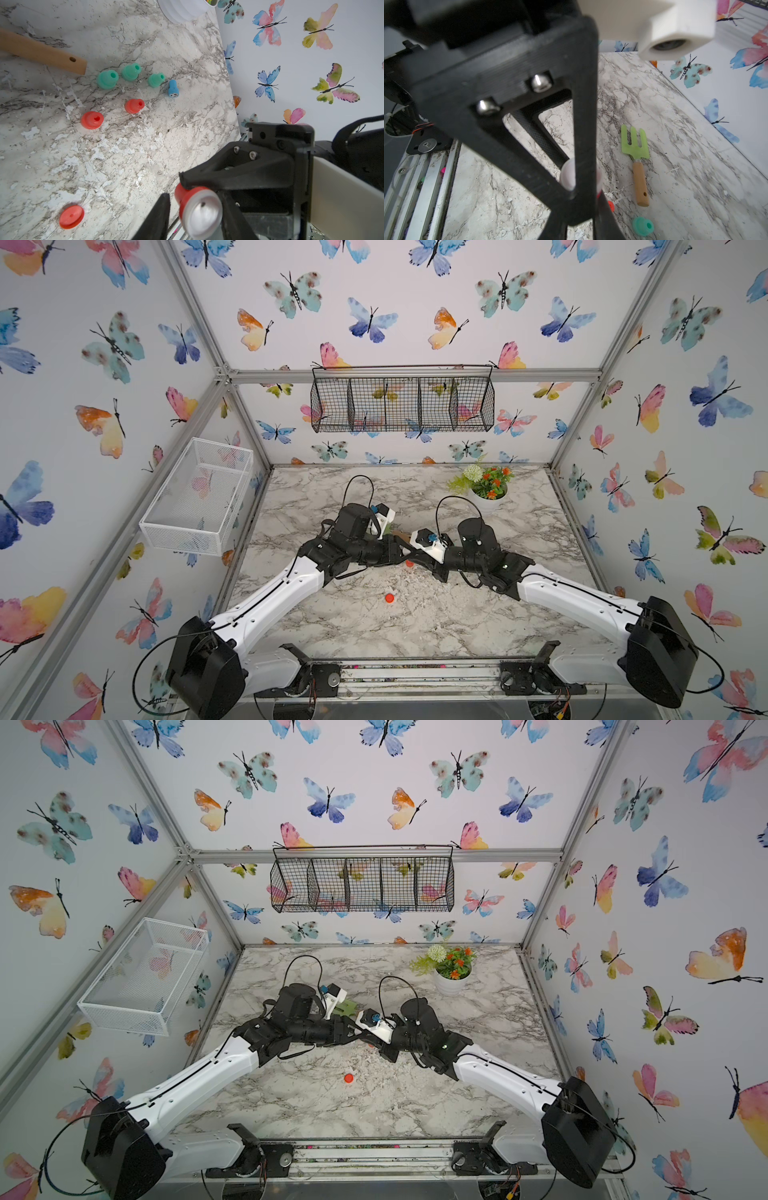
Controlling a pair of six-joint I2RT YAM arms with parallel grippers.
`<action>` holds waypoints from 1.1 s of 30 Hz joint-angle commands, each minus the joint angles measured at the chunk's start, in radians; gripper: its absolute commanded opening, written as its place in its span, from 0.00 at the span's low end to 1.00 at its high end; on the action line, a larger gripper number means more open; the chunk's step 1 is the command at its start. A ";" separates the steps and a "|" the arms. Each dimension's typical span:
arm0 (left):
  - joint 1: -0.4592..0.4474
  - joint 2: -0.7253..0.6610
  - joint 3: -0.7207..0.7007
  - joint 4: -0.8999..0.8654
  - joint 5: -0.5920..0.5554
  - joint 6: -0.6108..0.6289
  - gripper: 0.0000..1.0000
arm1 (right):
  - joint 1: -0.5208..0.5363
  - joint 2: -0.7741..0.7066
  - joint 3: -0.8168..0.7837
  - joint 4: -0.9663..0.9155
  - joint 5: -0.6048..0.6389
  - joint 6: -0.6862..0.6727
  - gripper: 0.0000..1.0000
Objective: Close the stamp cap
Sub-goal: Pick up the stamp from the center of the board.
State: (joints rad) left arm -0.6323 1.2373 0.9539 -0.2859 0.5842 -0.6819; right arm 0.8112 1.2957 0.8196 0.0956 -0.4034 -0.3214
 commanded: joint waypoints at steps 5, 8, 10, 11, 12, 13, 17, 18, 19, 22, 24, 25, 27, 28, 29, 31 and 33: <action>-0.006 0.005 0.027 0.012 0.035 -0.001 0.33 | 0.002 -0.008 0.005 0.020 0.016 0.009 0.12; -0.006 0.002 0.034 0.015 0.037 -0.002 0.29 | 0.002 -0.006 0.013 0.015 0.016 0.009 0.14; -0.006 -0.004 0.039 0.014 0.036 -0.002 0.26 | 0.002 -0.008 0.016 0.013 0.018 0.008 0.16; -0.006 -0.008 0.042 0.017 0.034 -0.002 0.25 | 0.002 -0.011 0.019 0.014 0.020 0.009 0.18; -0.006 -0.012 0.046 0.016 0.032 -0.002 0.24 | 0.002 -0.016 0.020 0.015 0.023 0.008 0.21; -0.006 -0.016 0.053 0.017 0.028 -0.002 0.24 | 0.002 -0.021 0.022 0.015 0.026 0.011 0.25; -0.006 -0.043 0.072 0.036 0.029 -0.012 0.24 | 0.002 -0.061 0.027 0.020 0.037 0.028 0.39; -0.006 -0.052 0.074 0.046 0.030 -0.017 0.24 | 0.002 -0.075 0.027 0.022 0.041 0.033 0.41; -0.006 -0.063 0.077 0.061 0.032 -0.025 0.24 | 0.002 -0.093 0.026 0.028 0.045 0.039 0.43; -0.003 -0.093 0.083 0.109 0.039 -0.061 0.24 | 0.002 -0.159 0.012 0.063 0.061 0.061 0.46; -0.001 -0.114 0.090 0.143 0.052 -0.088 0.24 | 0.003 -0.215 -0.004 0.108 0.081 0.082 0.47; 0.000 -0.128 0.093 0.170 0.062 -0.107 0.24 | 0.002 -0.246 -0.014 0.135 0.087 0.093 0.48; 0.003 -0.153 0.094 0.224 0.076 -0.148 0.24 | 0.002 -0.300 -0.036 0.201 0.082 0.107 0.49; 0.003 -0.166 0.093 0.260 0.081 -0.175 0.24 | 0.002 -0.325 -0.048 0.245 0.074 0.115 0.50; 0.005 -0.180 0.090 0.290 0.083 -0.199 0.24 | 0.002 -0.346 -0.059 0.280 0.063 0.122 0.50; 0.009 -0.203 0.087 0.369 0.100 -0.254 0.24 | 0.002 -0.380 -0.072 0.369 0.043 0.137 0.51; 0.012 -0.214 0.095 0.433 0.133 -0.309 0.24 | 0.003 -0.393 -0.071 0.433 0.028 0.154 0.51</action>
State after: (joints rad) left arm -0.6285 1.0523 1.0302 -0.0105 0.6548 -0.8852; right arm 0.8120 0.9165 0.7620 0.3782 -0.3477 -0.2127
